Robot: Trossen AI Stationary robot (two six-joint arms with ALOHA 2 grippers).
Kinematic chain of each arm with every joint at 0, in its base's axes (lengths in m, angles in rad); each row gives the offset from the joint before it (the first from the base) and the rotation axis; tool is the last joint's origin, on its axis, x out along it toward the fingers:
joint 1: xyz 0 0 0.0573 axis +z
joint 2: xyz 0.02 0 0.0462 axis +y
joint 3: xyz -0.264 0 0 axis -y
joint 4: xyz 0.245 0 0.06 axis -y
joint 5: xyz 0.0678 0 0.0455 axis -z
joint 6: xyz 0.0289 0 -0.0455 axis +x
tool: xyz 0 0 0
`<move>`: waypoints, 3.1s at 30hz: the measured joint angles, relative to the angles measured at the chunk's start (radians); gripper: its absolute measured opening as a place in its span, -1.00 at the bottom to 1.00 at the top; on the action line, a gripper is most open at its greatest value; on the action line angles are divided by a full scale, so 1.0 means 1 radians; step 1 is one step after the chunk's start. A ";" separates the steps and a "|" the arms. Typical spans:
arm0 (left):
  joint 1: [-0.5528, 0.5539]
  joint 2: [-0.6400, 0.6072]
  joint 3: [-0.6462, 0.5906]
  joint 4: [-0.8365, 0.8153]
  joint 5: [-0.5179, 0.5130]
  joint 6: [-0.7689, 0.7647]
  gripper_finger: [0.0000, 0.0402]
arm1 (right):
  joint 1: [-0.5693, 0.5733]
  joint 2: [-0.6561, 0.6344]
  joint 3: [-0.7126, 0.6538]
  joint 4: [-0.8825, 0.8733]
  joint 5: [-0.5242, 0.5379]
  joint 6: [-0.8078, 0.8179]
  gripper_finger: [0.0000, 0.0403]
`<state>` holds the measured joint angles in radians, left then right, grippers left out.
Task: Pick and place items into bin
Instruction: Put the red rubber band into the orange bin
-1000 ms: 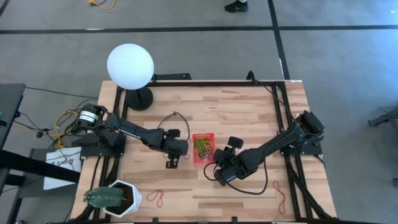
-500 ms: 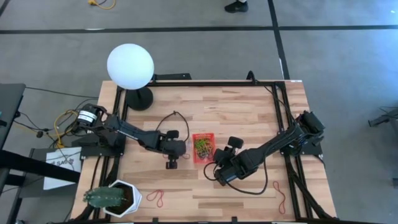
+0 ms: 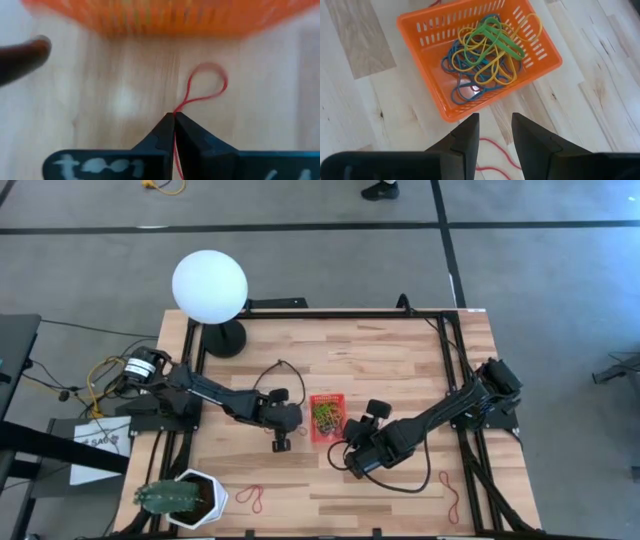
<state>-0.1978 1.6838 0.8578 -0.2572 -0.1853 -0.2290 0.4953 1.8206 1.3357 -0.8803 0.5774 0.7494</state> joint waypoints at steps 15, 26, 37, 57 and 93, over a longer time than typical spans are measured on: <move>-0.128 -0.096 0.184 0.151 -0.089 0.182 -1.00 | 0.000 0.000 0.000 0.003 0.000 0.002 -0.45; -0.105 0.086 0.184 0.354 -0.065 0.240 -1.00 | 0.003 0.000 0.000 -0.001 0.000 0.002 -0.45; -0.083 0.103 0.184 0.384 -0.063 0.225 -1.00 | 0.002 0.000 0.000 0.000 0.000 0.002 -0.45; -0.072 0.100 0.354 0.206 -0.361 0.422 -1.00 | 0.002 0.000 0.000 0.000 0.000 0.002 -0.45; -0.127 0.001 0.459 -0.049 -0.569 0.377 -1.00 | 0.002 0.000 0.000 0.003 0.000 0.002 -0.45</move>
<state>-0.3246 1.6844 1.3163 -0.3059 -0.7544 0.1483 0.4972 1.8206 1.3354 -0.8772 0.5774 0.7513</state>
